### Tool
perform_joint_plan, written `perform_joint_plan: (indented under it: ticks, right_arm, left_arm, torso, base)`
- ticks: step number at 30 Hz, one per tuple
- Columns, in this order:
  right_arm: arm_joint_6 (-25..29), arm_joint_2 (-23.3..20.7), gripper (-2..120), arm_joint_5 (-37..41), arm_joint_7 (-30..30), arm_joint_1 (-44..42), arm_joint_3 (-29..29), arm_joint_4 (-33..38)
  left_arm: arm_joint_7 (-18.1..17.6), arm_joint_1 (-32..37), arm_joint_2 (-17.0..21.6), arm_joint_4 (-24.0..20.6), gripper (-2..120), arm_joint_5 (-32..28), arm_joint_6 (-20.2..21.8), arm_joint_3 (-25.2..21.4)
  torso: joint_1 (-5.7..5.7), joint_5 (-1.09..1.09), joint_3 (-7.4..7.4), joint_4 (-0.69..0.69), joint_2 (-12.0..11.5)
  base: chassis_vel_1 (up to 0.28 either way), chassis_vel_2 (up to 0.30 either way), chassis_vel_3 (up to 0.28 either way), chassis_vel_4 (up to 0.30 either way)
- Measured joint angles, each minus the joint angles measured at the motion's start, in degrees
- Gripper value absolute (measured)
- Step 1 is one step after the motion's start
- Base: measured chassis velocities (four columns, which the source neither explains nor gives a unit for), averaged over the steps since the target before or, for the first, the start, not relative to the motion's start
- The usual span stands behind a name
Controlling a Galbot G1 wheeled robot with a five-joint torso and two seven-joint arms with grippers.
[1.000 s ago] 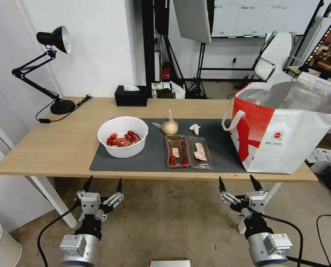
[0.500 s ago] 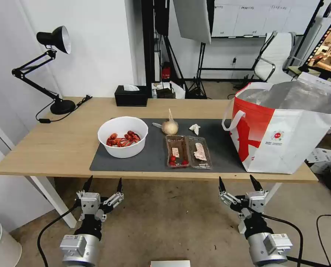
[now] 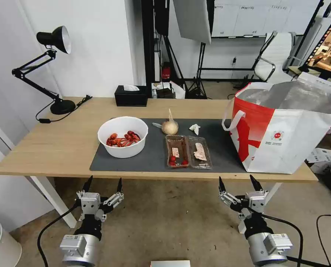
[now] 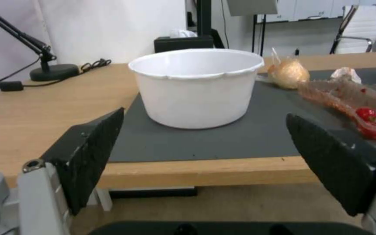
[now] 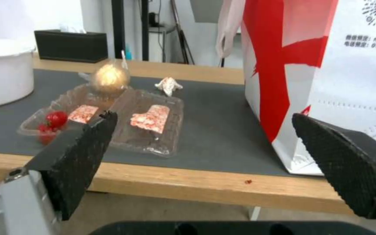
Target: Pick up the trash from the table and place it into the takeout bag.
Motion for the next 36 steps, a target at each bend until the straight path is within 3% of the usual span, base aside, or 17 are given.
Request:
perform_joint_plan:
  ticks: [2,3,10,12,15,18,25,32,34,36]
  right_arm:
    - [-3.77,-3.39,100,4.04,0.23,1.74,0.85,0.12]
    - [-3.77,-3.39,100,4.04,0.23,1.74,0.85,0.12]
    - [-15.53,-13.82,100,16.56,1.06,7.01,3.45,0.83]
    - [-17.50,-15.60,100,18.68,1.20,7.93,3.90,0.93]
    - [-22.93,-20.44,100,24.46,1.57,10.41,5.12,1.24]
    - [-23.98,-21.33,100,25.58,1.63,10.81,5.32,1.29]
    - [-24.06,-21.49,100,25.85,1.65,10.90,5.34,1.31]
    - [-12.95,-20.84,100,25.75,0.43,11.28,3.05,0.87]
    - [-12.86,-20.87,100,25.76,0.45,11.31,3.01,0.81]
    - [-9.47,-20.37,100,25.16,-0.04,11.43,1.69,0.09]
  left_arm:
    - [-3.52,-3.20,2.98,0.03,100,-3.55,2.39,2.08]
    - [-3.52,-3.20,2.98,0.03,100,-3.55,2.39,2.08]
    - [-16.82,-15.20,14.19,0.24,100,-17.19,11.57,10.13]
    - [-18.03,-16.45,15.32,0.29,100,-18.62,11.43,11.02]
    - [-18.12,-17.44,16.12,0.33,100,-19.91,6.43,12.21]
    - [-18.04,-17.41,16.14,0.33,100,-19.92,5.93,12.23]
    - [-17.73,-17.13,15.81,0.46,100,-19.65,5.81,12.43]
    - [-17.54,-16.85,15.55,0.83,100,-19.41,5.81,12.35]
    - [-17.50,-16.81,15.52,0.85,100,-19.40,5.81,12.22]
    - [-17.41,-16.80,15.61,0.85,100,-19.42,5.81,12.05]
  torso:
    - [0.00,0.00,0.00,0.00,0.00]
    - [0.00,0.00,0.00,0.00,0.00]
    - [0.00,0.00,0.01,-0.01,0.00]
    - [0.01,0.01,0.01,-0.03,-0.01]
    - [0.01,-0.01,0.01,0.02,-0.01]
    - [0.01,0.00,0.01,0.00,-0.01]
    - [0.01,0.00,0.00,-0.01,-0.01]
    - [0.01,0.00,0.00,0.00,-0.01]
    - [0.01,-0.02,0.00,0.00,0.00]
    - [0.00,0.01,0.00,0.00,0.00]
  base:
    - [0.000,0.000,0.000,0.000]
    - [0.000,0.000,0.000,0.000]
    - [0.000,0.000,0.000,0.000]
    - [0.000,0.000,0.000,0.000]
    - [0.000,0.000,0.000,0.000]
    - [0.000,0.000,0.000,0.000]
    - [0.000,0.000,0.000,0.000]
    - [0.000,0.000,0.000,0.000]
    - [0.000,0.000,0.000,0.000]
    - [0.000,0.000,0.000,0.000]
